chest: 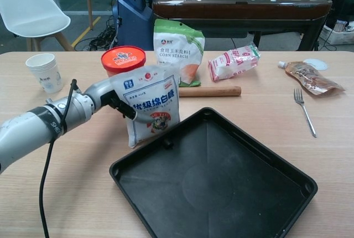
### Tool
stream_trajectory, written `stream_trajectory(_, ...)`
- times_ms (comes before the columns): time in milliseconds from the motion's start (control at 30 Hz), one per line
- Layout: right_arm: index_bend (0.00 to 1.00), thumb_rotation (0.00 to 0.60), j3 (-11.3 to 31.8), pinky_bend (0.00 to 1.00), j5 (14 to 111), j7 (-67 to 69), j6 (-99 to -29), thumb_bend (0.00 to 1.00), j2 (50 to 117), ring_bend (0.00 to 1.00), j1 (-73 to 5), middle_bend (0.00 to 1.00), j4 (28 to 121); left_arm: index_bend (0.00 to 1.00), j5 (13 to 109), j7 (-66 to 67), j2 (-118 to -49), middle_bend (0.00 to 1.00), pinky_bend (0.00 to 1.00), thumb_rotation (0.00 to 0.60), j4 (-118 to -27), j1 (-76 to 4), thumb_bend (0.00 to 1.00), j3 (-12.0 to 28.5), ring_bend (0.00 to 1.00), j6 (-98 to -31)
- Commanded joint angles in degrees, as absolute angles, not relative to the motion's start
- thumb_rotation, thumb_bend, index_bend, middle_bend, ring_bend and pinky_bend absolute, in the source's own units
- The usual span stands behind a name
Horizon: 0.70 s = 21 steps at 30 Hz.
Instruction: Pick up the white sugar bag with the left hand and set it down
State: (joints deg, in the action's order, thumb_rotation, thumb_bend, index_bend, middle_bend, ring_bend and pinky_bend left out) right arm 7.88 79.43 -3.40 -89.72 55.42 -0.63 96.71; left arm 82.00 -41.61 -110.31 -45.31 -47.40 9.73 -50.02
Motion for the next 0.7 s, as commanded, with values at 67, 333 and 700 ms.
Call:
stream_trajectory(67, 0.07, 0.6, 8.02, 0.07, 79.59, -3.35, -89.92, 0.11, 55.5, 0.04, -0.67, 0.14, 96.68, 0.56, 83.93, -41.62, -109.63, 0.58, 0.7, 0.6, -43.87, -47.81, 0.17, 9.05, 0.56, -52.5)
stream_trajectory(333, 0.07, 0.6, 8.1, 0.07, 80.23, -3.35, -89.98, 0.11, 55.92, 0.04, -0.94, 0.15, 96.48, 0.56, 89.87, -36.07, -104.83, 0.58, 0.7, 0.6, -42.99, -48.6, 0.17, 6.58, 0.56, -60.54)
stream_trajectory(700, 0.08, 0.6, 8.04, 0.07, 81.02, -2.9, -89.84, 0.11, 56.46, 0.04, -1.27, 0.15, 96.01, 0.58, 96.28, -13.67, -98.24, 0.6, 0.73, 0.6, -52.72, -47.71, 0.17, 3.98, 0.58, -71.24)
